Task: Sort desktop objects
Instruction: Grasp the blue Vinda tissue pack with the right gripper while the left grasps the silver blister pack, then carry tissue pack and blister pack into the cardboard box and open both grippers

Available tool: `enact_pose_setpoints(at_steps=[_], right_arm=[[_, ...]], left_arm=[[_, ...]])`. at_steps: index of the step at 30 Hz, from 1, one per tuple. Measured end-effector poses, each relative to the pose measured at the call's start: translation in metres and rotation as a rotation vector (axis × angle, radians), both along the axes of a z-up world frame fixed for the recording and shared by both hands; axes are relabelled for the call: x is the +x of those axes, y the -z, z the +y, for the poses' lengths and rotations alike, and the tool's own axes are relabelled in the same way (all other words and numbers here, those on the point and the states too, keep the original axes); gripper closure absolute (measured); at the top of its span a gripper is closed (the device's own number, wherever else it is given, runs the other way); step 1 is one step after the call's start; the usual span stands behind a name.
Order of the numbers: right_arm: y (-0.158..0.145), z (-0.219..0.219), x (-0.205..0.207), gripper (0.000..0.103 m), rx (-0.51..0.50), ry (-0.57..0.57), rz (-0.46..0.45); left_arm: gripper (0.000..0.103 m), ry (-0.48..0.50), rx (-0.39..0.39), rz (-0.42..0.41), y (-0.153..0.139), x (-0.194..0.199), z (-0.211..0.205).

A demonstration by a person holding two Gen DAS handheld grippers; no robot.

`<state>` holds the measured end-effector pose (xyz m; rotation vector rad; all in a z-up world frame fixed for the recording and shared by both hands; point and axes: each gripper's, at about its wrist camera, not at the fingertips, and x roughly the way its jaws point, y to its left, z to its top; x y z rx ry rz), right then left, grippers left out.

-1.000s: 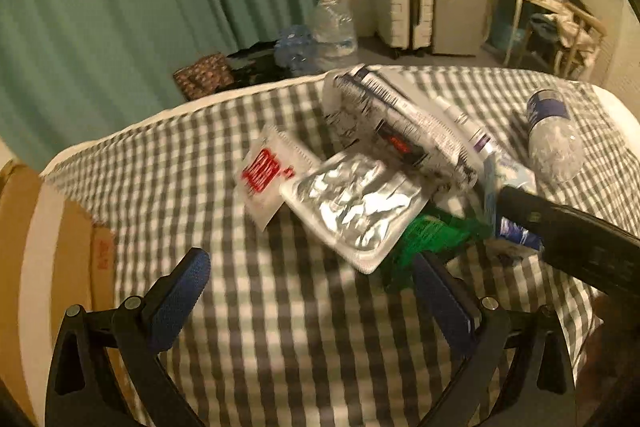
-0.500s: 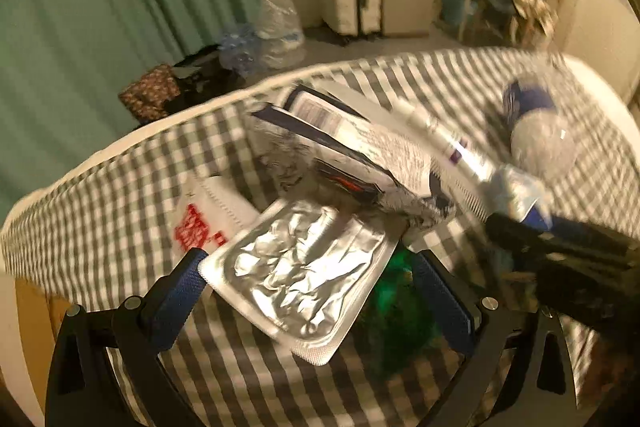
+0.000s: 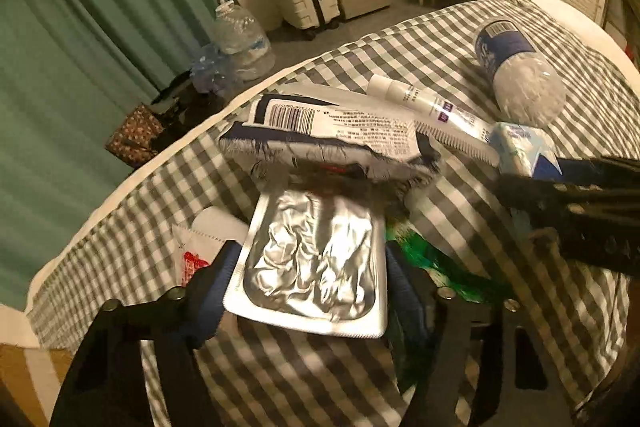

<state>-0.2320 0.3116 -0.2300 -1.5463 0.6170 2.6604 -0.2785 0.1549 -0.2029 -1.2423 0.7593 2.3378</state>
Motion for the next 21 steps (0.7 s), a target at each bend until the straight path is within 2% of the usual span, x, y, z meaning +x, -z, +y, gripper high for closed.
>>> enact_pose_setpoints(at_steps=[4,7,10,21], right_arm=[[-0.001,0.002,0.002,0.044,0.003,0.003,-0.007],[-0.003,0.003,0.009,0.044,0.005,0.006,-0.009],[-0.007,0.005,0.018,0.044,0.007,0.006,-0.013],[-0.062,-0.024,0.084,0.044,0.041,-0.075,0.054]], left_arm=[[0.032,-0.029,0.053,-0.027,-0.012,0.013,-0.01],[0.032,-0.061,0.055,0.011,-0.024,0.031,-0.02],[0.032,-0.082,0.089,0.009,-0.038,0.049,-0.03],[0.032,-0.214,0.215,0.019,-0.095,0.116,-0.083]])
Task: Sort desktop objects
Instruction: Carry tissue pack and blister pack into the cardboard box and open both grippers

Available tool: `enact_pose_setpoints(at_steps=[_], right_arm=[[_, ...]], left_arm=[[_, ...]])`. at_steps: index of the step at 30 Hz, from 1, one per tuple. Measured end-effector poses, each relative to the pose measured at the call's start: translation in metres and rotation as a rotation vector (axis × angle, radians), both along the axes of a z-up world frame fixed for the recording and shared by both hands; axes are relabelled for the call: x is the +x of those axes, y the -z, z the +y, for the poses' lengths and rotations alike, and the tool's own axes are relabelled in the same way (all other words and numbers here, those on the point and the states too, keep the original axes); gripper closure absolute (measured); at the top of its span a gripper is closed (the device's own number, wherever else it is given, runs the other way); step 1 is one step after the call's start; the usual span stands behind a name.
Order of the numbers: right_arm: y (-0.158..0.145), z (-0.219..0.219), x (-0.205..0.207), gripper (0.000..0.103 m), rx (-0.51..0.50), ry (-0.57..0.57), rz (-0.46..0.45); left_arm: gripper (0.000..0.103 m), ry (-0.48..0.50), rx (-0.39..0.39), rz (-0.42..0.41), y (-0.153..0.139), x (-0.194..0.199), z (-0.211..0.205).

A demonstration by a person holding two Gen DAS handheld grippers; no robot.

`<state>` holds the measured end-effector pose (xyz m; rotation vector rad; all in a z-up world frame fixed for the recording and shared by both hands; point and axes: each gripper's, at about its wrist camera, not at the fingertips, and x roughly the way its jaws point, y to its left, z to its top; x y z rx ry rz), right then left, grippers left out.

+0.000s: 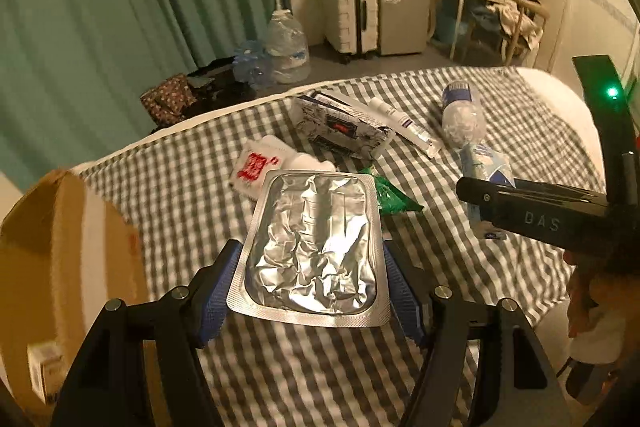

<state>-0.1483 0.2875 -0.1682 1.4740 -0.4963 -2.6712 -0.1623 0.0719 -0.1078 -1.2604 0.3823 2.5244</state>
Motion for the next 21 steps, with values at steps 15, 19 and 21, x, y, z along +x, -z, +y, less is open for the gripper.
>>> enact_pose_setpoints(at_steps=[15,19,21], right_arm=[[-0.111,-0.092,0.081,0.045,0.064,-0.189,0.179],[-0.135,-0.131,0.089,0.045,0.132,-0.254,0.228],[-0.142,-0.147,0.092,0.045,0.132,-0.284,0.245]], left_arm=[[0.032,-0.187,0.156,0.103,-0.084,0.053,-0.112],[0.032,-0.228,0.164,0.131,-0.1,0.061,-0.145],[0.032,-0.253,0.169,0.133,-0.105,0.063,-0.163]])
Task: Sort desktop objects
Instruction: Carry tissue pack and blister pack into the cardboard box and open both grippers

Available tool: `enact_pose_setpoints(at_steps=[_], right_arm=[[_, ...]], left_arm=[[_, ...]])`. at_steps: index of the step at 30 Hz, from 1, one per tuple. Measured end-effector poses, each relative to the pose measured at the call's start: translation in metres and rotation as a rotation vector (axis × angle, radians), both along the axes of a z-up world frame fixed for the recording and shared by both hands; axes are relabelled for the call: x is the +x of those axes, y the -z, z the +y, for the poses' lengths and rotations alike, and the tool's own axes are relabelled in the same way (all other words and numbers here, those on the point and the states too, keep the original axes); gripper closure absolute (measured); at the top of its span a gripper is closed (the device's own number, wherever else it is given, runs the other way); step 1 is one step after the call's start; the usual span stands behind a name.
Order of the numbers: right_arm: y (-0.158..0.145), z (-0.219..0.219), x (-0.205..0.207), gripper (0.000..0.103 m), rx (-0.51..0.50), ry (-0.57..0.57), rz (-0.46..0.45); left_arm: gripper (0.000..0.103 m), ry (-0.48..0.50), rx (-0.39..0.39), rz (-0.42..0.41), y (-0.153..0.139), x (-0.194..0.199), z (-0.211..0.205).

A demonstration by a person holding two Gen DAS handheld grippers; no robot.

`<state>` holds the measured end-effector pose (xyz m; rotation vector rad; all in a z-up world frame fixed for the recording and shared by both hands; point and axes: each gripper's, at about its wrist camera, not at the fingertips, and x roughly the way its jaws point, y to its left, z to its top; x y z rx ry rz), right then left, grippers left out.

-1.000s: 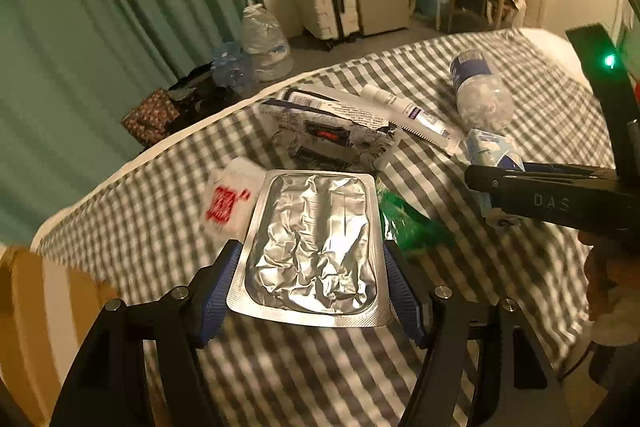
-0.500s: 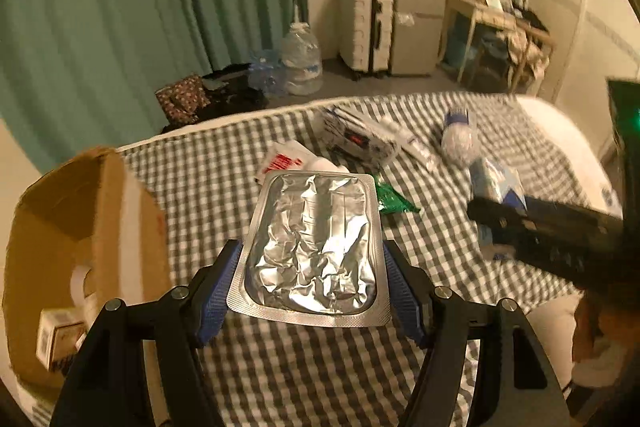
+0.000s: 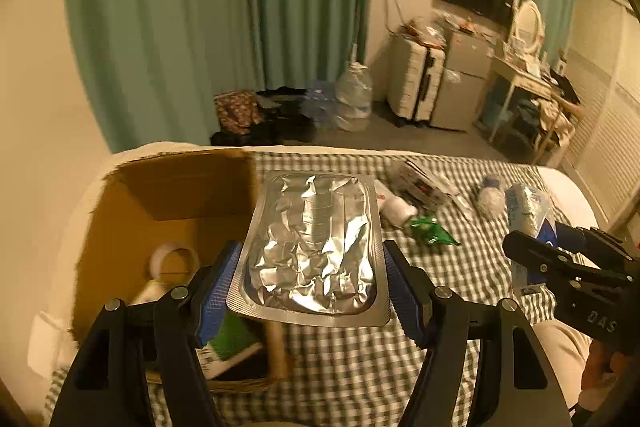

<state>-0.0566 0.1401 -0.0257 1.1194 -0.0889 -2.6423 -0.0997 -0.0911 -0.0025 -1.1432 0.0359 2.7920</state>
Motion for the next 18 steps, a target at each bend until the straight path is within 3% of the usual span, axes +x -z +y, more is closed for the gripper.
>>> enact_pose_setpoints(at_steps=[7,13,15,17,18], right_arm=[[-0.016,-0.054,0.003,0.044,-0.019,-0.11,0.015],[-0.006,-0.086,0.002,0.044,0.004,-0.169,-0.013],[-0.001,-0.093,0.0,0.044,0.013,-0.187,-0.03],[0.001,-0.099,-0.001,0.044,0.022,-0.197,-0.033],[0.002,-0.103,-0.002,0.044,0.026,-0.204,-0.035]], left_arm=[[0.032,-0.106,-0.023,-0.003,-0.004,0.001,-0.065],[0.032,-0.184,-0.06,-0.055,0.027,-0.007,-0.103],[0.028,-0.196,-0.038,-0.075,0.039,-0.01,-0.113],[0.009,-0.223,-0.038,-0.093,0.048,-0.011,-0.118],[0.007,-0.236,-0.043,-0.098,0.052,-0.014,-0.119]])
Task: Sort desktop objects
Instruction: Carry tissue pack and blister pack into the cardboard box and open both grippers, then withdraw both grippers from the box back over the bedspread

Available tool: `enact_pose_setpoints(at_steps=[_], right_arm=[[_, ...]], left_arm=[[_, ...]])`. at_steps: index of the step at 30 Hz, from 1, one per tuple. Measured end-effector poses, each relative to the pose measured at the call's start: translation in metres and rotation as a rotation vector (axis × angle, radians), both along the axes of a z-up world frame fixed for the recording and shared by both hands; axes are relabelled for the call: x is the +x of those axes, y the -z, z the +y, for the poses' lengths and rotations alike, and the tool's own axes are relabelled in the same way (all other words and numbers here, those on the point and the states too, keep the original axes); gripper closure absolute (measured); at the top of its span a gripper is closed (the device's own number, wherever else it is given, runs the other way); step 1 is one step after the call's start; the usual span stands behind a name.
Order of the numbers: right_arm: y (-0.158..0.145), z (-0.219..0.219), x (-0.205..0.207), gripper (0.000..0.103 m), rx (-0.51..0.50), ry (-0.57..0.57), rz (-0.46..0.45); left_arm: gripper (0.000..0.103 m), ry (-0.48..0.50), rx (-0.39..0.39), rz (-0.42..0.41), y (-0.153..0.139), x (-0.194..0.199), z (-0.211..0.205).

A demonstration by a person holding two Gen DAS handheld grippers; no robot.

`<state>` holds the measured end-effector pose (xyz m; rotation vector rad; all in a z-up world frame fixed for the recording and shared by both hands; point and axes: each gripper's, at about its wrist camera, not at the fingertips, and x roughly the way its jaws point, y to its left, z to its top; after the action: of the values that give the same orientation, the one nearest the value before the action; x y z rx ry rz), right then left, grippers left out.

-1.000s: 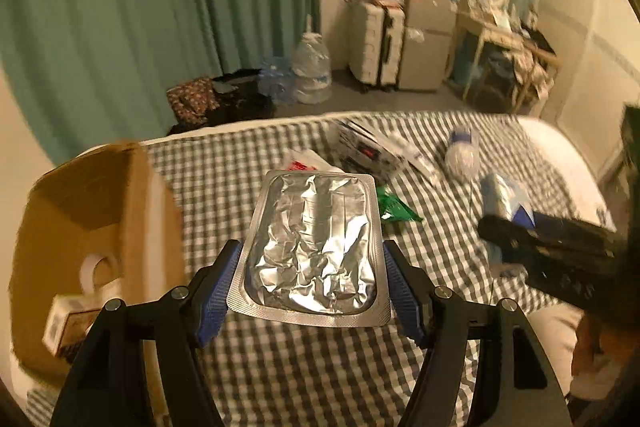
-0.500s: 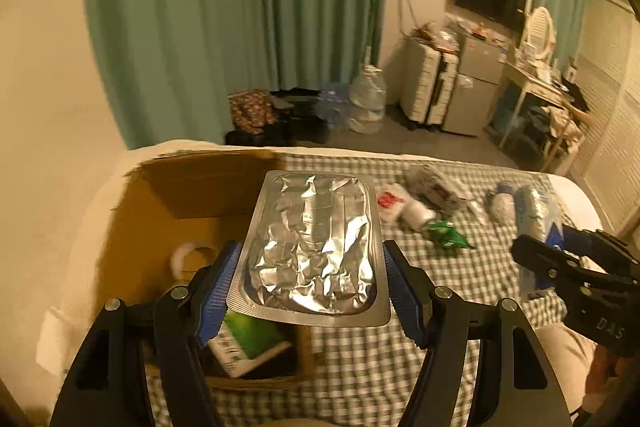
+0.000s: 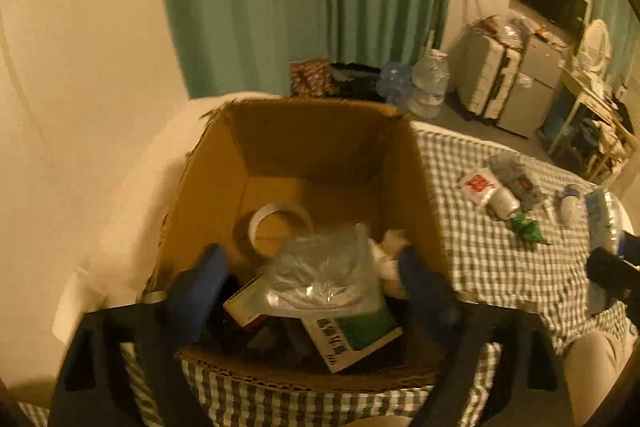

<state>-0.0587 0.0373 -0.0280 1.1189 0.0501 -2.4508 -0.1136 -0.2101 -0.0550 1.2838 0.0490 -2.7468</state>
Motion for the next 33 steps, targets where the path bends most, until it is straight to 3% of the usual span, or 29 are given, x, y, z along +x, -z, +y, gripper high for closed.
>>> enact_pose_setpoints(at_steps=[7,13,14,16,17,19,23,27,33], right_arm=[[0.008,-0.038,-0.012,0.044,-0.016,-0.064,-0.036],[0.013,-0.084,-0.035,0.042,-0.087,-0.113,-0.08],[0.015,-0.09,-0.041,0.039,-0.101,-0.105,-0.095],[0.016,-0.097,-0.047,0.014,-0.123,-0.086,-0.116],[0.014,-0.097,-0.047,0.014,-0.163,-0.08,-0.113],[0.01,-0.09,-0.045,0.013,-0.226,-0.075,-0.095],[0.007,-0.071,-0.037,0.013,-0.168,-0.027,-0.04],[0.009,-0.023,-0.039,0.013,-0.16,0.066,-0.032],[0.011,0.07,-0.038,0.013,-0.11,0.241,-0.025]], left_arm=[[0.007,-0.091,0.032,-0.025,0.015,0.007,-0.031],[0.007,-0.17,0.082,-0.038,0.017,0.018,-0.063],[0.007,-0.179,0.091,-0.038,0.017,0.02,-0.067],[0.006,-0.187,0.106,-0.035,0.015,0.024,-0.072],[0.006,-0.188,0.112,-0.035,0.014,0.025,-0.073],[0.005,-0.186,0.122,-0.03,0.012,0.028,-0.072],[0.005,-0.163,0.136,-0.003,0.004,0.029,-0.055],[0.003,-0.114,0.141,0.019,0.001,0.027,-0.018],[0.002,0.014,0.151,-0.011,0.009,0.02,0.06]])
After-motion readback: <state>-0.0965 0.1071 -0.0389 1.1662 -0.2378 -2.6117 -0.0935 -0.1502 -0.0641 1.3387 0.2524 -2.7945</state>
